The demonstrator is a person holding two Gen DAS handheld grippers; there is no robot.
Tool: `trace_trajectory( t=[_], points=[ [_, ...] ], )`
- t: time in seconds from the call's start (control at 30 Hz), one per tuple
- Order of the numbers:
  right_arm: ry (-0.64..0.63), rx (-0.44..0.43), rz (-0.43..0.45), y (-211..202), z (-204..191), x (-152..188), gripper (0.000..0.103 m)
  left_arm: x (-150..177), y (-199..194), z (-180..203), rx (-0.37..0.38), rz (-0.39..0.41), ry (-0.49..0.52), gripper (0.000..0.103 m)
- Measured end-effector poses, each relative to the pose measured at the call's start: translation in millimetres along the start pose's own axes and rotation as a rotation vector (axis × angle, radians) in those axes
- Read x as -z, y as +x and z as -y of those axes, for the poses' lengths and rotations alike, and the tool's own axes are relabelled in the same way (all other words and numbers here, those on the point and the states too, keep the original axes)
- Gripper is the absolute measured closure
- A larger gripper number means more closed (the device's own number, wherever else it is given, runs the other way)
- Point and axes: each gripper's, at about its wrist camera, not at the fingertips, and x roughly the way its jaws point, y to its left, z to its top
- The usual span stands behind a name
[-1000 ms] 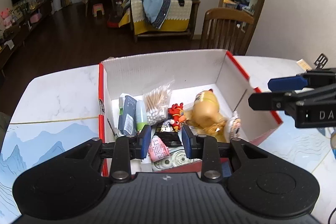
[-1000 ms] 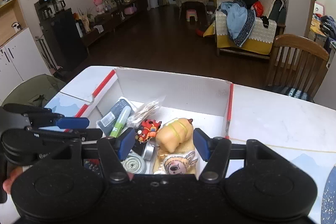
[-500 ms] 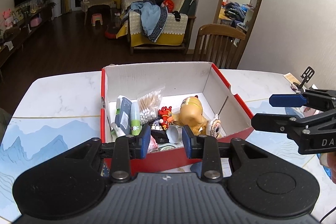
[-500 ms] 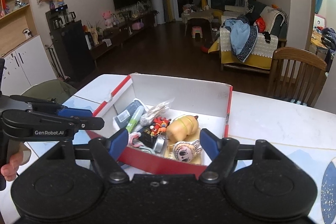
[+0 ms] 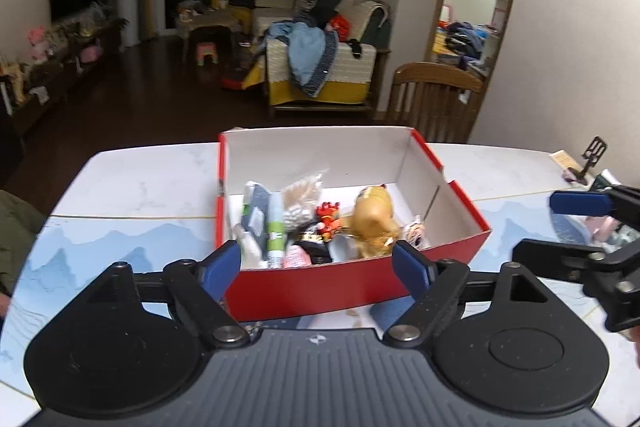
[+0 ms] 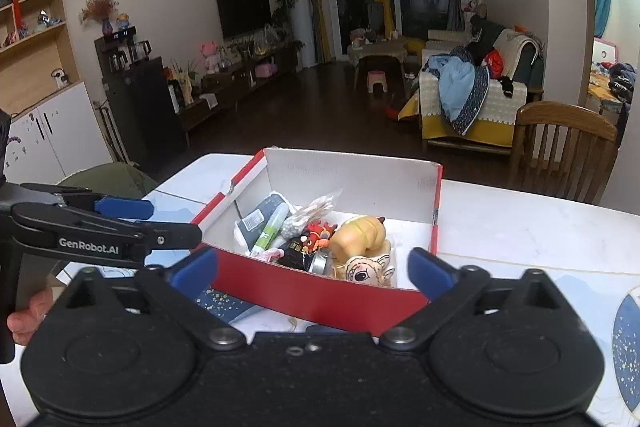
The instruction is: Organize objects
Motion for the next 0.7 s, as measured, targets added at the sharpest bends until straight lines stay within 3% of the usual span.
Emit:
trace_trajectory(
  t=[0.3,0.4,0.7],
  points=[
    [0.02,0.009,0.017,-10,1,11,0.0,15,-2,3,-0.004,-0.027,0.008,0.014],
    [0.023,0.013,0.019,-12,1,17,0.0,19,-6,3,-0.002,-0.015,0.001,0.0],
    [0.039,0.016,0.006,-17,2,32,0.0,24,-20,9,-0.033,0.016,0.011,0.0]
  ],
)
